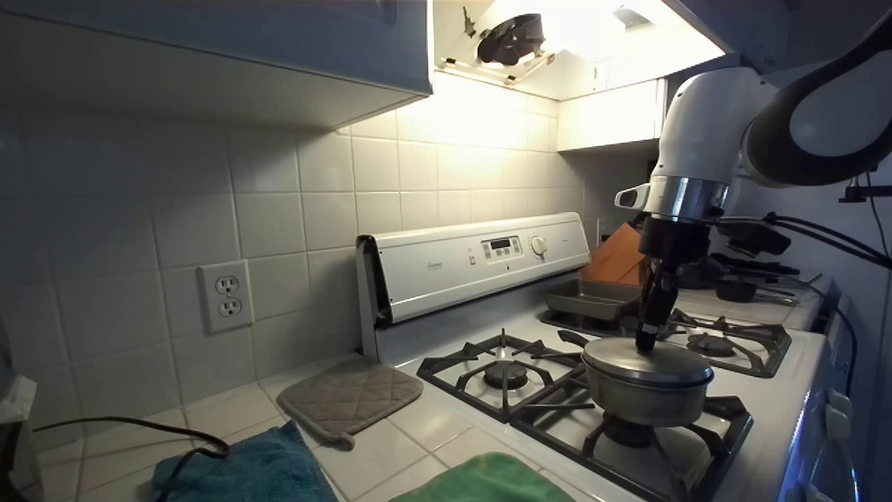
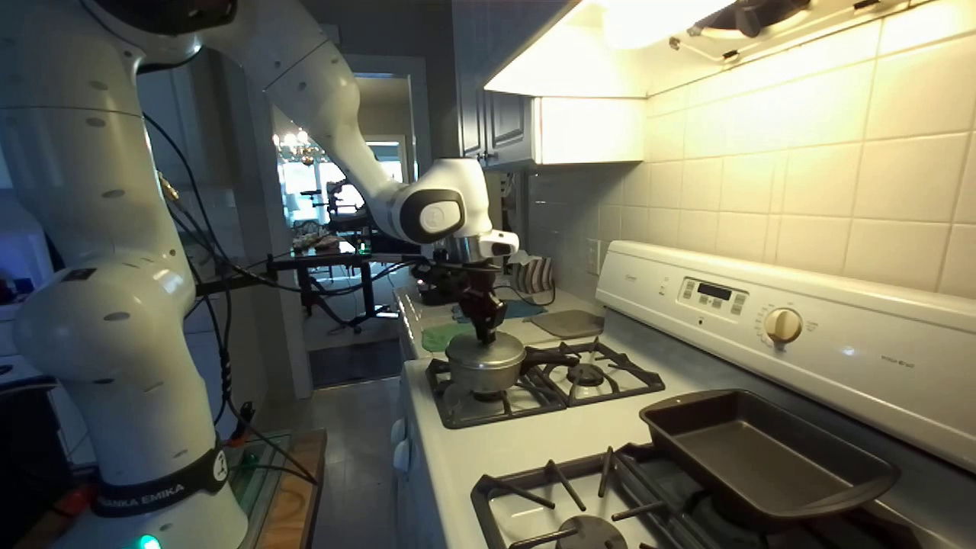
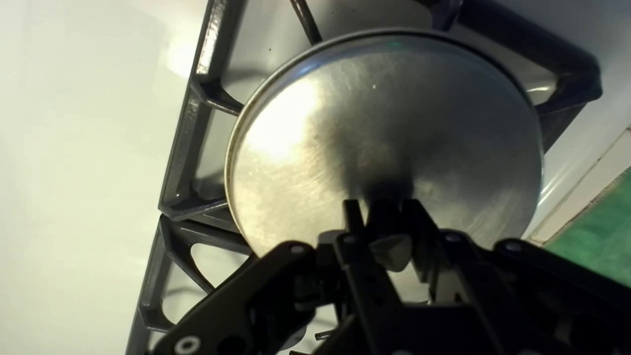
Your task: Cover the pot
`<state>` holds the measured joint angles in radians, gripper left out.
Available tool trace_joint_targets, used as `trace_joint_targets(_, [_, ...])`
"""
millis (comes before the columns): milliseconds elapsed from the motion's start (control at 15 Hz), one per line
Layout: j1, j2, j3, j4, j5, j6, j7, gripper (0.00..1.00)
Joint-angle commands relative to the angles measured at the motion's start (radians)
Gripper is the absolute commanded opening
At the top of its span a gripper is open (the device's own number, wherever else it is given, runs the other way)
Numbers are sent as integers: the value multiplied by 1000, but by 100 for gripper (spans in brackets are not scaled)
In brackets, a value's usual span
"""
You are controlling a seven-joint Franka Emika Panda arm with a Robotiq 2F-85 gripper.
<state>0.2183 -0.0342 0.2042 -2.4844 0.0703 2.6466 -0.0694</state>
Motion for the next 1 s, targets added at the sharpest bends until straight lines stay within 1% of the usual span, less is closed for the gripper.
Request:
trace_joint_targets(0, [-3, -25, -2, -16, 15, -19, 3, 9])
trace_joint_targets(67, [-4, -25, -2, -16, 14, -18, 4, 50])
trace_joint_targets(133, [-4, -25, -2, -16, 14, -18, 4, 51])
trace_joint_targets(267, [-5, -25, -2, -16, 13, -18, 5, 64])
trace_joint_targets(333, [-5, -25, -3, -15, 12, -18, 5, 72])
trace_joint_targets(400, [-6, -26, -3, -15, 11, -18, 5, 77])
trace_joint_targets(467, [-6, -26, -3, -14, 8, -18, 8, 86])
trace_joint_targets(600, [-7, -30, -3, -11, -3, -17, 12, 99])
trace_joint_targets(933, [-7, -27, -3, 31, -6, -8, 8, 100])
